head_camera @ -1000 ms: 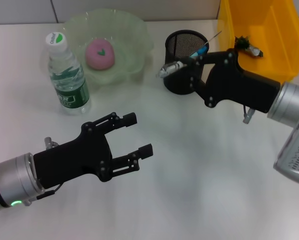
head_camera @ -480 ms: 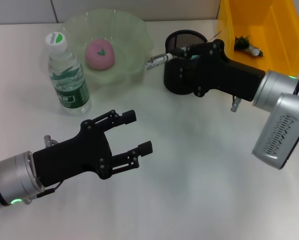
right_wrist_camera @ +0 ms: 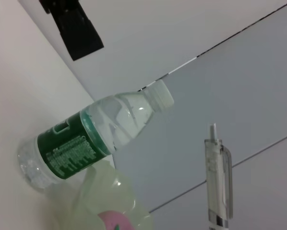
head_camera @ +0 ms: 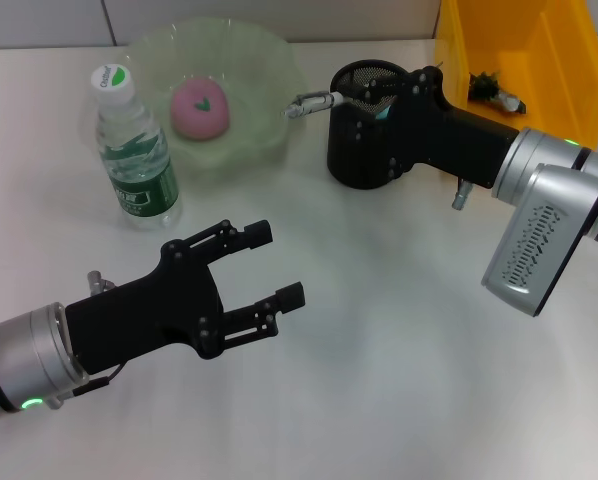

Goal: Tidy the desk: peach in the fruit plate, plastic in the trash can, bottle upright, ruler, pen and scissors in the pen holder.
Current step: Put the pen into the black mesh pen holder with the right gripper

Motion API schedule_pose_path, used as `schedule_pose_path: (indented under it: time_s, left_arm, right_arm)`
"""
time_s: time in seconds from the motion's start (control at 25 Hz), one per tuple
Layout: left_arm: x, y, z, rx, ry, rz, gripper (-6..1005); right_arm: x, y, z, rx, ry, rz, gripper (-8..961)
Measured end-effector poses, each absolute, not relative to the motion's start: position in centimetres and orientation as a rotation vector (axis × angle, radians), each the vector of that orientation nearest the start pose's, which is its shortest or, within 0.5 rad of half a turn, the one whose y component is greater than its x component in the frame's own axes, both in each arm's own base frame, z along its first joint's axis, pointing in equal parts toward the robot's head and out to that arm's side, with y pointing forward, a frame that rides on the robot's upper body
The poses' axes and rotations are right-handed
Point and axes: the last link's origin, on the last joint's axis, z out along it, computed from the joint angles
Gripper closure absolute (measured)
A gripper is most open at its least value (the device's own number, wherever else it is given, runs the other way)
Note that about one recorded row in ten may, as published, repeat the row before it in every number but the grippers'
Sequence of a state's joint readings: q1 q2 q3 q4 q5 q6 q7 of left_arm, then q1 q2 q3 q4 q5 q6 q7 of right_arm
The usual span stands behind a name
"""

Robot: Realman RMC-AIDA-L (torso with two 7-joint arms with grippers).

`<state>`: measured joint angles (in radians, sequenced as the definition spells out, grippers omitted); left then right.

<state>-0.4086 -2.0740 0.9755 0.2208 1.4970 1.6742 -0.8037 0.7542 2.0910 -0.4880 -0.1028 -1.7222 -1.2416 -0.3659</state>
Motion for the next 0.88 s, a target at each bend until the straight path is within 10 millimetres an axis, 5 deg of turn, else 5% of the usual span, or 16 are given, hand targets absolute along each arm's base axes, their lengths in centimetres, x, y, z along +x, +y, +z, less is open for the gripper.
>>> schedule_pose_path:
  time_s: [0.88]
  left_arm:
    - [-26.95, 24.89, -5.27, -2.591, -0.418, -1.169, 213]
  right_arm:
    - [21.56, 38.04, -7.41, -2.134, -0.835, 0.319, 829]
